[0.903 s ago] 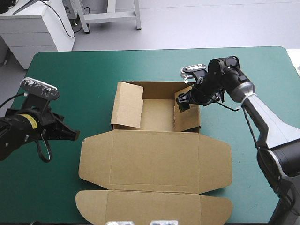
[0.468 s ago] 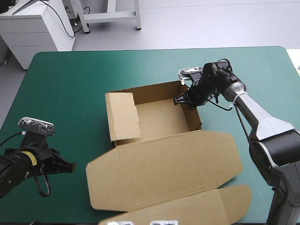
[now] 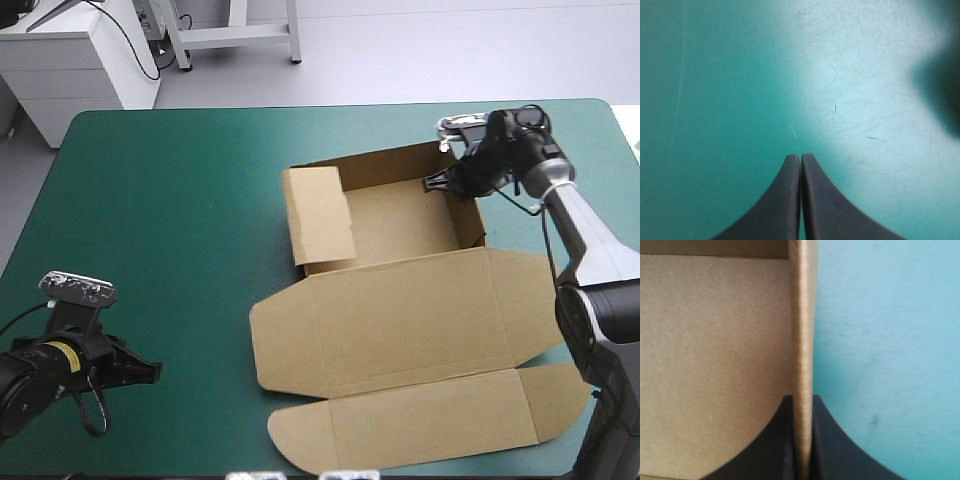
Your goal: Fold the box
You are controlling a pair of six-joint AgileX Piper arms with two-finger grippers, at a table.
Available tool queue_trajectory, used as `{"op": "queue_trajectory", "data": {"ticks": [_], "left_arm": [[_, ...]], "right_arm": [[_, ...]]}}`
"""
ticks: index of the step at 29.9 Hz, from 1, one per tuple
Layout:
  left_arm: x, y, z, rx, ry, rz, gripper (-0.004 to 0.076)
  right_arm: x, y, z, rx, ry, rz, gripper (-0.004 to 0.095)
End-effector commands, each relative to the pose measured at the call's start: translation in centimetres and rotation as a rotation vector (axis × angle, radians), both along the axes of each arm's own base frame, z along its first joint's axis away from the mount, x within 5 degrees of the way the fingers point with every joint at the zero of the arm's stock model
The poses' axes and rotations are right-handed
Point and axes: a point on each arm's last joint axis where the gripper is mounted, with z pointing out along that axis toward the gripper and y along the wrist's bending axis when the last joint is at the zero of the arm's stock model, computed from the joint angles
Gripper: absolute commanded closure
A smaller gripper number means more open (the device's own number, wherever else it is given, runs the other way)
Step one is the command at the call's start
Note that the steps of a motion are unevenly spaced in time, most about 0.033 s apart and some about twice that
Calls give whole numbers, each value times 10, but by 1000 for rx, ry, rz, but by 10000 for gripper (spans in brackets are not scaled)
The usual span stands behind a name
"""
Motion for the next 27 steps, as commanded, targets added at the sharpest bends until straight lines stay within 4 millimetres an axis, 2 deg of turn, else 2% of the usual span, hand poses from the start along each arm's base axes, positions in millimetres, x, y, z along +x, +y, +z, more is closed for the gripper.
{"op": "queue_trajectory", "data": {"ticks": [1, 6, 10, 16, 19, 24, 26, 27], "left_arm": [[4, 0, 10, -11, -74, 6, 732], [4, 1, 10, 1, -79, 8, 732], [4, 1, 10, 2, -81, 6, 732], [4, 1, 10, 2, -81, 6, 732], [4, 1, 10, 0, -80, 6, 732], [5, 0, 11, -11, -98, 5, 732], [6, 0, 12, -15, -108, 3, 732], [6, 0, 12, -15, -108, 3, 732]], "right_arm": [[-1, -49, 38, -27, -146, -108, 928], [1, -126, 35, -72, -194, -301, 928], [-4, -180, 30, -67, -220, -455, 928], [-21, -243, 20, -64, -216, -628, 928], [-30, -263, 21, -65, -233, -682, 928], [-36, -276, 18, -68, -228, -687, 917], [-36, -278, 17, -79, -224, -687, 857], [-36, -278, 17, -82, -223, -682, 792]]}}
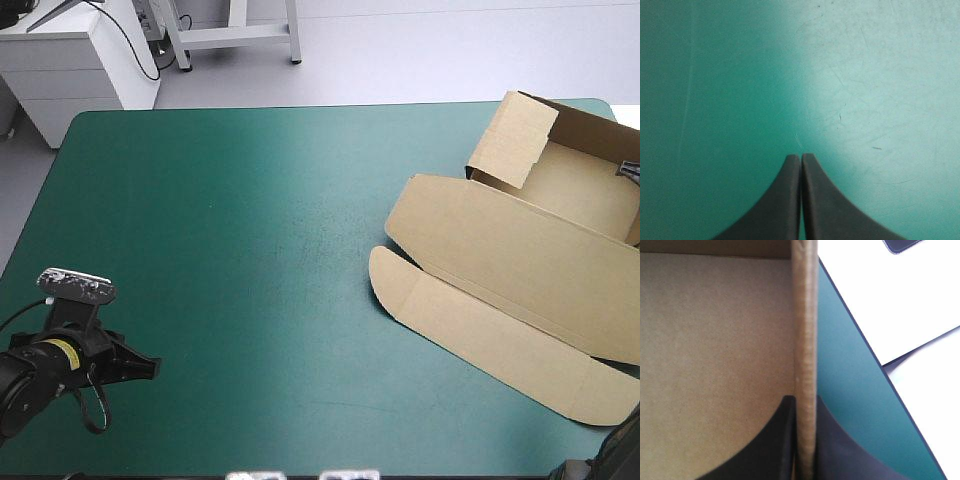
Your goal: Fold the box
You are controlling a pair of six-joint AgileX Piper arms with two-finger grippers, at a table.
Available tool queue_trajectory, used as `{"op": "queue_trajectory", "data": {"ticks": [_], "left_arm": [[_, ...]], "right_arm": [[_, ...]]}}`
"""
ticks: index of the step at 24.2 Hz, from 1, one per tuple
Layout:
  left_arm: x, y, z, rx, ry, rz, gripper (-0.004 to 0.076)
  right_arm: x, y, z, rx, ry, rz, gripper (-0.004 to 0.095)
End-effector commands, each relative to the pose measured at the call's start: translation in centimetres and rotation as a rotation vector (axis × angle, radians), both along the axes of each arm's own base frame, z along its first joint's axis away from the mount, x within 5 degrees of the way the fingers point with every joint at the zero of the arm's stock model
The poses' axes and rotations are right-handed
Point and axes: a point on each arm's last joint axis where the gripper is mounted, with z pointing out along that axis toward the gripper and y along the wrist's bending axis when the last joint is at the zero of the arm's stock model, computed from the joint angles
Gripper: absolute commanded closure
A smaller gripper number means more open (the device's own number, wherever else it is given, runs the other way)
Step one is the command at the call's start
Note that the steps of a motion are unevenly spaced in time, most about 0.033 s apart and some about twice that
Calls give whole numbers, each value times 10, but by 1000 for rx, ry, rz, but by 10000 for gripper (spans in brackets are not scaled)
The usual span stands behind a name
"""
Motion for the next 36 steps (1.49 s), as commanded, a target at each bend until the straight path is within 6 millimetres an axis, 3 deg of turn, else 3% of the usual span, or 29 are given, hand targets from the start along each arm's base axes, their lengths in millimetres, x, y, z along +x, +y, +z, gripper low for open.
{"op": "queue_trajectory", "data": {"ticks": [1, 2, 3, 4, 6, 7, 14, 16, 22, 25, 29, 36], "left_arm": [[3, -1, 10, -25, -74, -1, 732], [3, -1, 10, -26, -74, -1, 732], [3, -1, 10, -25, -72, -1, 732], [3, -1, 10, -26, -72, -1, 732], [3, -1, 10, -28, -71, -1, 732], [3, -1, 10, -27, -69, -1, 732], [3, -1, 10, -26, -68, -1, 732], [3, -1, 10, -28, -67, -1, 732], [2, -3, 9, -46, -55, -5, 732], [1, -5, 9, -62, -47, -15, 732], [2, -5, 5, -59, -47, -16, 732], [2, -5, -21, -28, 27, -21, 732]], "right_arm": [[-5, -2, 35, -91, -98, 18, 702], [-5, -2, 36, -86, -105, 20, 486], [-5, -1, 36, -79, -109, 19, 355], [-4, 0, 36, -65, -117, 18, 153], [-5, 2, 37, -42, -119, 17, 35], [-6, 3, 40, -45, -124, 17, 40], [-32, 22, 94, -48, -232, 21, 159], [-43, 36, 112, -11, -261, 67, 249], [-65, 85, 138, 257, -281, 368, 714], [-73, 106, 144, 300, -331, 462, 928], [-90, 138, 148, 272, -342, 582, 917], [-122, 199, 138, 234, -351, 756, 916]]}}
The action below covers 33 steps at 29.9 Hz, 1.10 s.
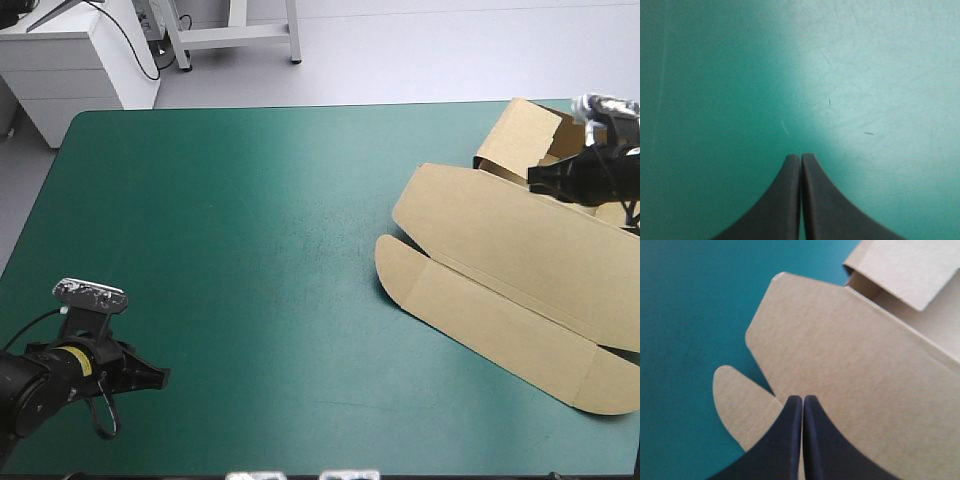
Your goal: Fold the box
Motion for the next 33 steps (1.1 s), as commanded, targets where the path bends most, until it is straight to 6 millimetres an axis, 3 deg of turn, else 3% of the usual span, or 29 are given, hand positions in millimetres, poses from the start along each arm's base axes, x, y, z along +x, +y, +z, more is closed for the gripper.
{"op": "queue_trajectory", "data": {"ticks": [1, 9, 22, 29, 33], "left_arm": [[3, -2, -5, -10, -24, -10, 732], [6, -6, -20, -50, -35, -25, 732], [-3, -11, -16, -119, -94, -119, 732], [-11, -12, -13, -144, -98, -158, 732], [-11, -12, -20, -119, -78, -180, 732]], "right_arm": [[-26, 31, 16, -17, -129, 76, 916], [-78, 64, -6, -77, -177, 146, 916], [-180, 73, -72, -123, -238, 116, 917], [-217, 78, -108, -133, -262, 121, 927], [-232, 79, -118, -146, -305, 119, 928]]}}
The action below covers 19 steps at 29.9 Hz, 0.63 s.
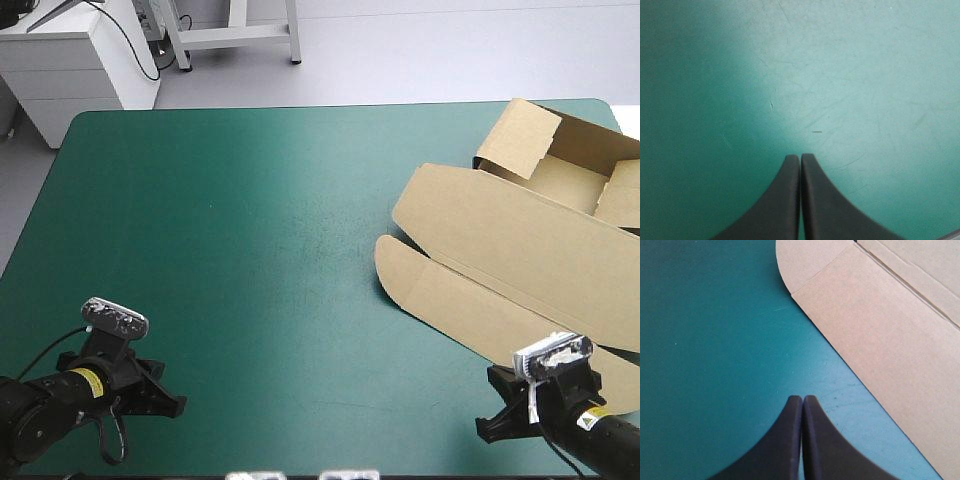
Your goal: Fold the box
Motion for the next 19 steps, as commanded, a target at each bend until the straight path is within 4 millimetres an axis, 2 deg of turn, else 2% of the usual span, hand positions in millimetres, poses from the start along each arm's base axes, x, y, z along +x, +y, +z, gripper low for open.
{"op": "queue_trajectory", "data": {"ticks": [1, 5, 10, 19], "left_arm": [[2, -2, 1, -17, -35, -8, 732], [2, -1, -14, -4, -3, -7, 732], [0, -1, -34, 12, 33, -5, 732], [0, -1, -35, 13, 37, -5, 732]], "right_arm": [[-8, 1, 5, 7, -103, -11, 928], [-17, 2, 8, -2, -168, -14, 926], [-19, 2, 9, -3, -180, -14, 928], [-19, 2, 9, -3, -181, -15, 926]]}}
